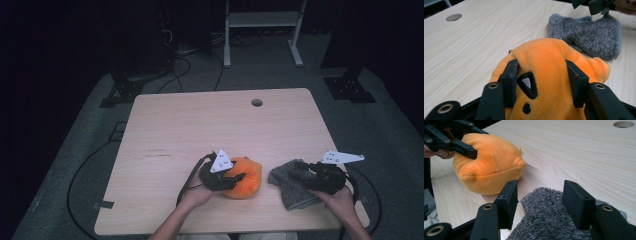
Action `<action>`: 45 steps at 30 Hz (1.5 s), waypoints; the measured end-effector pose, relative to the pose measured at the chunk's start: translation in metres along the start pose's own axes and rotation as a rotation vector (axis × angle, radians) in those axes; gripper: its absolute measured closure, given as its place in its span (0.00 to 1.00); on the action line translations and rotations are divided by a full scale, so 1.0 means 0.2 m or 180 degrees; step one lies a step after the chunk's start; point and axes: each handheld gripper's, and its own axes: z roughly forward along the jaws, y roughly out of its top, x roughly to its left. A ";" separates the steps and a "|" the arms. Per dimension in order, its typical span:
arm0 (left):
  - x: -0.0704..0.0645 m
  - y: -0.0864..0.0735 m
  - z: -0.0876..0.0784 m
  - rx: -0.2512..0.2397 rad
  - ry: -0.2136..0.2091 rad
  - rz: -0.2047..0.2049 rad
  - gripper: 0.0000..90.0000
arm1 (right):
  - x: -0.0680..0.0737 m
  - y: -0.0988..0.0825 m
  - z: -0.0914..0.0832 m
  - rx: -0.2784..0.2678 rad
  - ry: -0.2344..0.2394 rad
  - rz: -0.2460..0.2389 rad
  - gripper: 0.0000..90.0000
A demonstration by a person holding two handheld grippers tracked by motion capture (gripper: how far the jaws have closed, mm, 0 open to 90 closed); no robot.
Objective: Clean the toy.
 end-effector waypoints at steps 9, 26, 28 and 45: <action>0.15 0.05 0.01 -0.0150 0.0390 -0.0086 0.56 | 0.00 0.00 0.03 0.0031 -0.0016 -0.0028 0.50; 0.30 0.07 0.11 -0.0031 0.0519 -0.0350 0.33 | 0.00 0.00 0.06 0.0044 -0.0009 -0.0023 0.47; 0.30 0.09 0.10 -0.0029 0.0524 -0.0351 0.25 | 0.00 0.00 0.06 0.0034 -0.0008 -0.0020 0.47; 0.27 0.04 -0.10 -0.0094 0.0551 -0.0325 0.14 | 0.02 0.00 0.06 0.0032 -0.0078 -0.0051 0.42</action>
